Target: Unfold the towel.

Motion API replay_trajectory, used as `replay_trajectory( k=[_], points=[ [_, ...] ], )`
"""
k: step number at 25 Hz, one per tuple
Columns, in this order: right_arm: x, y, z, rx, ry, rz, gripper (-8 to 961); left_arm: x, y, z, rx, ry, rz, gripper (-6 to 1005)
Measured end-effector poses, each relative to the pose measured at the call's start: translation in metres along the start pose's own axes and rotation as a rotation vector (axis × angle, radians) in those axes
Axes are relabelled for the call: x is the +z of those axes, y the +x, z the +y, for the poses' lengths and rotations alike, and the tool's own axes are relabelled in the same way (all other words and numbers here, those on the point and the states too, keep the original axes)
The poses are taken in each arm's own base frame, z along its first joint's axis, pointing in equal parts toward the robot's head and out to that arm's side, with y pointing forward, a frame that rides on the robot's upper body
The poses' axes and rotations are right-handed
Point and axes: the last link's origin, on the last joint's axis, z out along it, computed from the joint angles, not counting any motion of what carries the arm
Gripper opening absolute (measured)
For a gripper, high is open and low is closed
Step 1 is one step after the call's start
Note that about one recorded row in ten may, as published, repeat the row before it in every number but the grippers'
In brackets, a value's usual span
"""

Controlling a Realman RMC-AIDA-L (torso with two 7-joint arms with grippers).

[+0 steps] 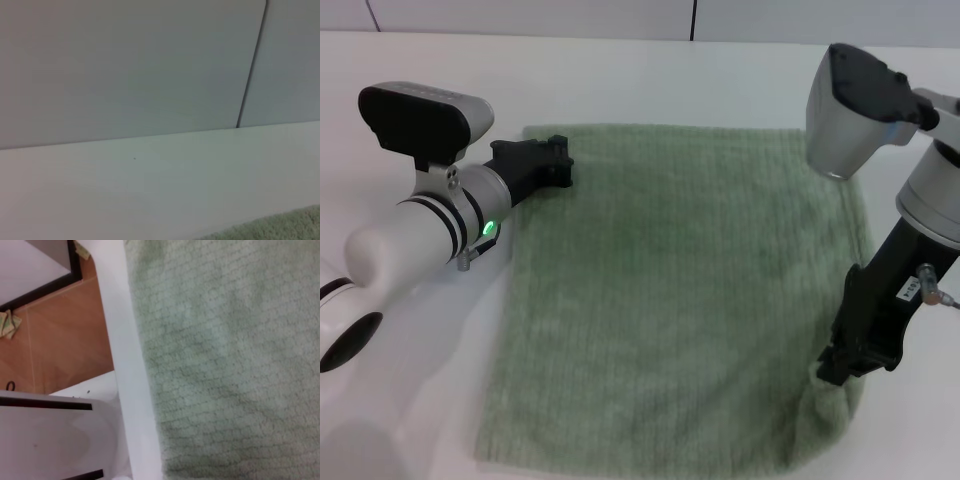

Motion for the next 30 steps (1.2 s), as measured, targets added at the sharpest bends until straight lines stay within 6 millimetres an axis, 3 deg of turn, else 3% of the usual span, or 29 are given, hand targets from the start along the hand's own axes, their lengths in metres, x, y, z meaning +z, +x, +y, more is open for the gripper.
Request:
replay_trajectory(
  k=[4,10,19,24,27,30],
  points=[
    [0.002,0.0,0.002,-0.025,-0.01,0.003,53,0.0,0.0,0.001,-0.002,-0.001,0.0,-1],
    [0.008,0.002,0.003,-0.042,-0.024,0.026,236,0.0,0.001,0.001,-0.005,-0.002,0.003,-1],
    [-0.006,-0.005,-0.011,-0.014,0.067,-0.09,338,0.001,0.003,0.003,-0.006,-0.007,0.01,-2],
    [-0.019,-0.013,-0.039,0.037,0.257,-0.305,356,0.001,0.004,0.002,-0.006,-0.006,0.012,-2],
    [-0.03,-0.02,-0.058,0.02,0.425,-0.564,357,0.0,0.003,0.002,-0.007,-0.006,0.012,-1],
    [-0.038,-0.017,-0.063,-0.05,0.541,-0.805,359,0.0,0.003,0.002,-0.006,-0.005,0.012,-1]
  ],
)
